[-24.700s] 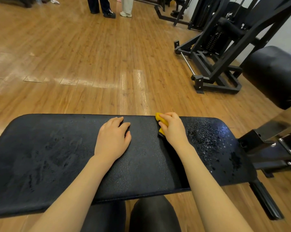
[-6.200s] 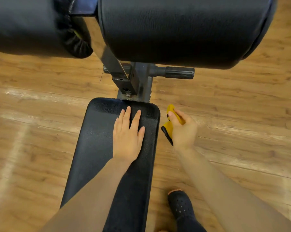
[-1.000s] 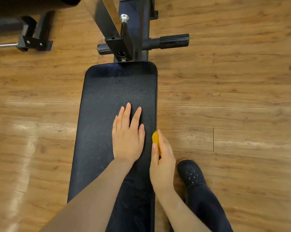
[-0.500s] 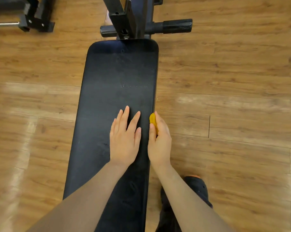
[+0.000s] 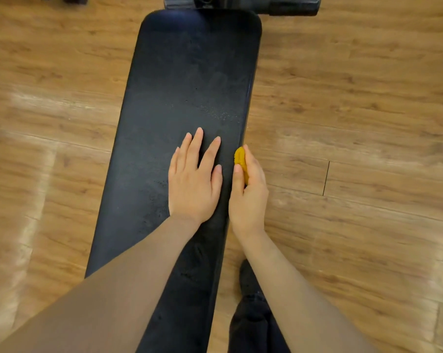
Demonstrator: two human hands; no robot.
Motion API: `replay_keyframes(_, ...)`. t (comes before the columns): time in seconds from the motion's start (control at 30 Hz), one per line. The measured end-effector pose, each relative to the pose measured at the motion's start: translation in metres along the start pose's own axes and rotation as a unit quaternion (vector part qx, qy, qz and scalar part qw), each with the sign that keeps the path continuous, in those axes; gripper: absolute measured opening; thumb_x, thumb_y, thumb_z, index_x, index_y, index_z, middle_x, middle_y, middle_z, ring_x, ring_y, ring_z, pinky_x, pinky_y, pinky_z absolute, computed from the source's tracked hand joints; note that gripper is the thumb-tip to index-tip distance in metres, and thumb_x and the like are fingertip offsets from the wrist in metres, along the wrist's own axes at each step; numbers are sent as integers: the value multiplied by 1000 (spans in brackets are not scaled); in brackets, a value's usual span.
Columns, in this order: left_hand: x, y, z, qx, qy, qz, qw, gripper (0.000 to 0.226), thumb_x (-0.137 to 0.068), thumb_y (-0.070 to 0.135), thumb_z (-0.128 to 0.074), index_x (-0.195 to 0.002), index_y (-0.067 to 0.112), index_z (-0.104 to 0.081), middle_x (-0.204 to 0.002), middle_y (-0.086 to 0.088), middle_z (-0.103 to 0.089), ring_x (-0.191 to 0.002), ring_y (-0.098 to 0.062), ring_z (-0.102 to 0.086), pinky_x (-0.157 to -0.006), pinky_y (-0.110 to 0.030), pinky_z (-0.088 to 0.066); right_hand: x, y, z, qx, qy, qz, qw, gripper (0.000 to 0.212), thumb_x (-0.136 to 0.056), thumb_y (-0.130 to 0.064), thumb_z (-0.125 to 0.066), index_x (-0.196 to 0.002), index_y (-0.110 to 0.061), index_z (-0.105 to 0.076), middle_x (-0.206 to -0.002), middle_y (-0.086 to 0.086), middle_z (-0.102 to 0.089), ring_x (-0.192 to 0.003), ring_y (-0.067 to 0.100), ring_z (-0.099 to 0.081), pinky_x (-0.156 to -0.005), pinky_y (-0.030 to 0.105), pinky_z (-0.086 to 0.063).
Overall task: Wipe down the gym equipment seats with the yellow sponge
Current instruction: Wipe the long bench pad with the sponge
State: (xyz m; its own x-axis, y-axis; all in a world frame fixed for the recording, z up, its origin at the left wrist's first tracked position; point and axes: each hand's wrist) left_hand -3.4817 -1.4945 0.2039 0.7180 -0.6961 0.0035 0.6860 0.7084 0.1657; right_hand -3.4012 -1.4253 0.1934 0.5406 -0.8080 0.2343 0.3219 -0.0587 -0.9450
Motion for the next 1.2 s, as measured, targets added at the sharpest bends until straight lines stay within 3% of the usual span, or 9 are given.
replay_keyframes(0.17,0,0,-3,14,17,0,1000,49,-99,34,-31,-146,24,-39,-157,-7,-28,-146,-25,-19,-118,-42,-17,-12,4,-1,-56,10,-20,998,39,-101,-15,-45,-140,-12,-47,-130,-14,-48,-126,1,-44,-109,17,-32)
replay_keyframes(0.3,1,0,-4,18,24,-1,1000,48,-99,33,-32,-146,24,-40,-157,-7,-28,-146,-26,-20,-118,-43,-18,-40,1,-7,-47,25,-7,999,39,-101,-14,-44,-139,-9,-48,-134,-6,-52,-127,5,-44,-112,23,-32)
replay_keyframes(0.4,0,-1,-5,18,25,-4,1000,48,-99,32,-32,-146,24,-39,-157,-8,-28,-146,-26,-19,-117,-43,-19,-44,-2,-13,-31,31,-12,999,40,-102,-16,-41,-143,-12,-43,-140,1,-50,-128,2,-40,-110,16,-29)
replay_keyframes(0.53,0,-1,-5,20,26,-4,999,48,-99,32,-33,-146,23,-39,-157,-7,-29,-146,-25,-19,-117,-44,-20,-7,5,-11,-20,29,-13,999,42,-103,-16,-40,-144,-15,-40,-142,1,-48,-131,5,-40,-111,15,-27)
replay_keyframes(0.7,0,-1,-4,20,20,1,1000,49,-99,33,-31,-146,24,-38,-157,-6,-27,-147,-24,-18,-117,-46,-19,67,19,-3,8,-8,-33,999,44,-103,-21,-39,-146,-20,-37,-147,-5,-43,-135,-5,-33,-112,16,-25)
replay_keyframes(0.77,0,-1,-4,20,18,0,1000,48,-99,33,-31,-147,25,-37,-157,-6,-27,-147,-24,-17,-118,-45,-19,75,20,-1,11,-13,-44,999,43,-103,-24,-38,-146,-22,-37,-147,-7,-43,-135,-5,-33,-114,19,-27)
replay_keyframes(0.87,0,0,-4,16,20,-3,1000,49,-99,33,-31,-147,24,-37,-157,-6,-28,-147,-24,-18,-118,-46,-20,60,16,-1,-13,-5,-49,999,40,-103,-21,-39,-143,-22,-40,-141,-13,-44,-130,-8,-35,-110,14,-27)
replay_keyframes(1.07,0,-1,-6,8,19,-4,1000,50,-98,34,-30,-147,24,-37,-157,-6,-27,-147,-24,-18,-118,-43,-17,4,3,-11,-27,38,-33,998,39,-102,-16,-41,-141,-13,-45,-140,1,-51,-129,7,-43,-109,16,-30)
replay_keyframes(1.2,-1,-2,-7,15,27,-6,999,50,-98,34,-31,-146,24,-39,-156,-7,-29,-146,-26,-20,-117,-46,-21,27,9,-9,-21,37,-21,999,39,-102,-14,-42,-141,-14,-46,-140,0,-51,-130,6,-43,-112,24,-32)
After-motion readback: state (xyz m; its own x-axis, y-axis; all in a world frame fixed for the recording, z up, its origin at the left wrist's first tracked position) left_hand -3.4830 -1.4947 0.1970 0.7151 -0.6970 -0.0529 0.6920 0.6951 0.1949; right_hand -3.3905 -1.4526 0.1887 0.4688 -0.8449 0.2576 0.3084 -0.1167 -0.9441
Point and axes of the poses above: each hand's wrist, its own x-axis away from the middle knuckle, its own z-axis out of the back of the hand, y = z × x
